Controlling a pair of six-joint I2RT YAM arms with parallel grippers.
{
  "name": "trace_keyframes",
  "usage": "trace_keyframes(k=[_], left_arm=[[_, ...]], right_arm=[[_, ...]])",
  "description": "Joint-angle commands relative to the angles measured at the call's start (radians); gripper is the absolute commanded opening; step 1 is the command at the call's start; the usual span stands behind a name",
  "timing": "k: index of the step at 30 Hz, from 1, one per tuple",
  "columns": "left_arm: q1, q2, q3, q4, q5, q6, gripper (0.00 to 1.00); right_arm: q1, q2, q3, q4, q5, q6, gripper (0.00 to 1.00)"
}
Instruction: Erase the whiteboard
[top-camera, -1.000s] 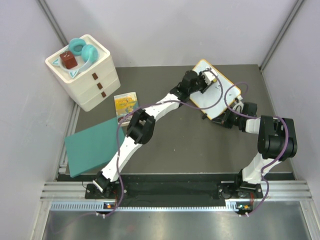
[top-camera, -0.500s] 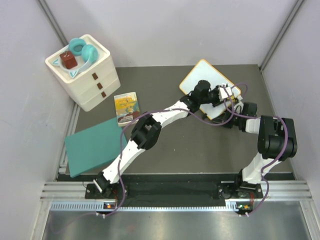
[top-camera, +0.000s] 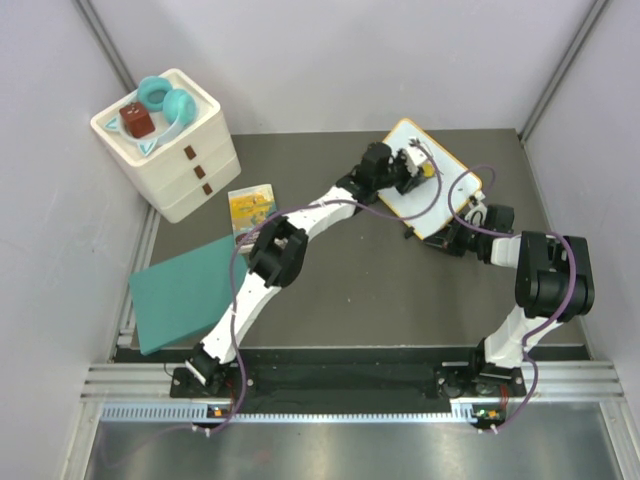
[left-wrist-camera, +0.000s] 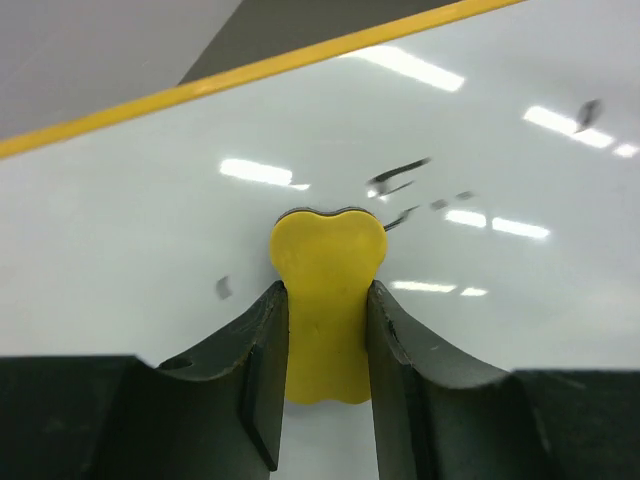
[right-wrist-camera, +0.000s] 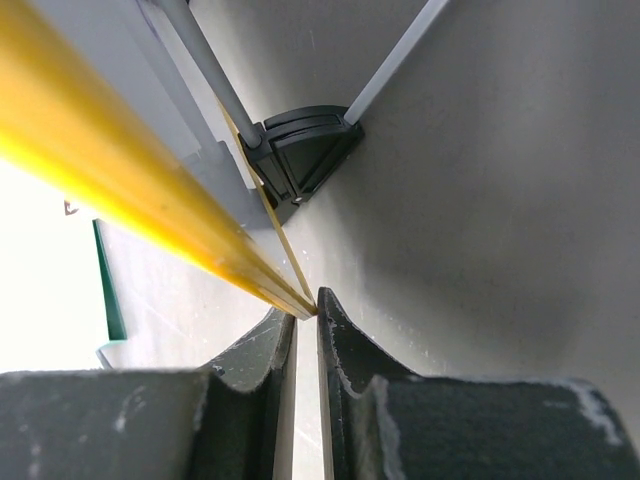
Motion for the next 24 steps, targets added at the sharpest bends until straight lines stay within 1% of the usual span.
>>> trace_keyframes(k=[1, 4, 8, 9, 11, 12, 14, 15, 19, 21, 24], left_arm=[[0.065, 0.022, 0.004, -0.105, -0.076, -0.078, 0.00], [0.057, 0.043, 0.056, -0.132, -0.013, -0.069, 0.00], [0.030, 0.051, 0.058, -0.110, 0.087, -0.070, 0.00], [0.022, 0.053, 0.061, -0.105, 0.139, -0.069, 0.00], [-0.001, 0.054, 0.064, -0.094, 0.177, -0.067, 0.00], [-0.009, 0.056, 0.070, -0.085, 0.229, -0.067, 0.00], [-0.027, 0.062, 0.081, -0.082, 0.283, -0.073, 0.00], [-0.033, 0.065, 0.096, -0.097, 0.323, -0.073, 0.00], [-0.056, 0.059, 0.099, -0.132, 0.391, -0.041, 0.00], [-0.062, 0.056, 0.098, -0.139, 0.380, -0.038, 0.00], [-0.061, 0.053, 0.099, -0.114, 0.267, -0.061, 0.00]], right_arm=[[0.055, 0.025, -0.013, -0.117, -0.043, -0.080, 0.00], [0.055, 0.024, -0.013, -0.117, -0.043, -0.080, 0.00], [0.055, 0.024, -0.013, -0.117, -0.043, -0.080, 0.00], [0.054, 0.023, -0.013, -0.118, -0.043, -0.079, 0.00], [0.055, 0.025, -0.013, -0.119, -0.043, -0.080, 0.00], [0.055, 0.025, -0.013, -0.119, -0.043, -0.079, 0.00], [0.055, 0.027, -0.013, -0.117, -0.043, -0.080, 0.00], [0.055, 0.025, -0.013, -0.118, -0.043, -0.080, 0.00], [0.055, 0.025, -0.013, -0.119, -0.043, -0.079, 0.00], [0.055, 0.025, -0.013, -0.119, -0.043, -0.080, 0.00], [0.055, 0.025, -0.013, -0.117, -0.041, -0.080, 0.00]])
